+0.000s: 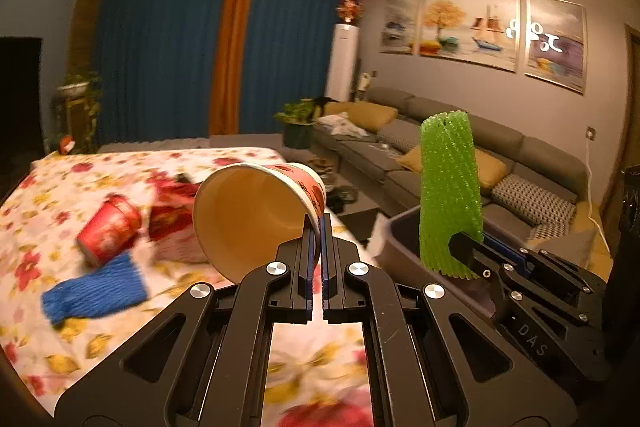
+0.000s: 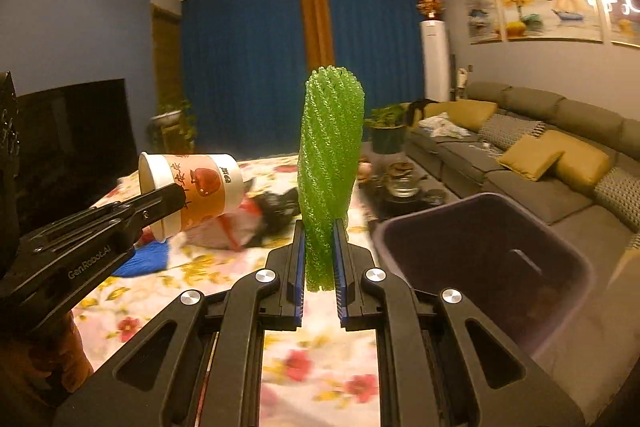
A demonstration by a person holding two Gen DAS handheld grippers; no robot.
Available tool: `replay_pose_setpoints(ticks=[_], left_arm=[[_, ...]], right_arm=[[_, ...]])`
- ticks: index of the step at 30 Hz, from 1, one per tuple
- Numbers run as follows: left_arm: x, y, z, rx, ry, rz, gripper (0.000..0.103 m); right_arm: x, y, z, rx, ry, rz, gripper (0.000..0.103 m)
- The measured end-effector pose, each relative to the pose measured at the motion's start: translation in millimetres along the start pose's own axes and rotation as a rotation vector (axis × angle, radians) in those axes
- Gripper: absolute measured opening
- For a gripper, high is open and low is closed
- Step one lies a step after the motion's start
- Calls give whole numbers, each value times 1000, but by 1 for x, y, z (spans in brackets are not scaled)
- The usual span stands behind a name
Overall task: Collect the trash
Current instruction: 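Carry the paper cup in the left gripper while the right gripper carries the green net over the bin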
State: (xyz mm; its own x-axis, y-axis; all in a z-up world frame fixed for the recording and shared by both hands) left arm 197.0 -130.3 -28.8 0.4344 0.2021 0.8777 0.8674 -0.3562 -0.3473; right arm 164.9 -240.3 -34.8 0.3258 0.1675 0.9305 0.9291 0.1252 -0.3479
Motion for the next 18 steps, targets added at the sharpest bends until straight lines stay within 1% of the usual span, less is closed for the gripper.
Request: replay_pose_setpoints(ticks=[4, 10, 12, 18], left_arm=[[-4, 13, -35, -49, 27, 13, 2], [-10, 28, -72, -104, 64, 28, 2], [-13, 34, -87, -123, 77, 33, 2], [-18, 49, -110, -163, 93, 54, 2]], right_arm=[[-7, -8, -34, -56, 21, 0, 13], [-19, -18, -73, -124, 61, 1, 13], [-24, -20, -82, -143, 67, 3, 13], [-32, -21, -101, -184, 88, 8, 13]])
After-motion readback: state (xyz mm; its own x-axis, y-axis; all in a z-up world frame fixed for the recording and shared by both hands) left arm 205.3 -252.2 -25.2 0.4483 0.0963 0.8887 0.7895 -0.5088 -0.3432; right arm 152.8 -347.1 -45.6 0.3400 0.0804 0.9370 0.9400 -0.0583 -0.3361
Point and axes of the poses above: each gripper's, at about its wrist camera, not at the fingertips, and y roughly the way its jaws point, z to its left, x to its top, the point moved 9 cm from there along y, roughly the way its jaws point, and after that the axes turned 13 degrees about -y, right-handed, at the moved point
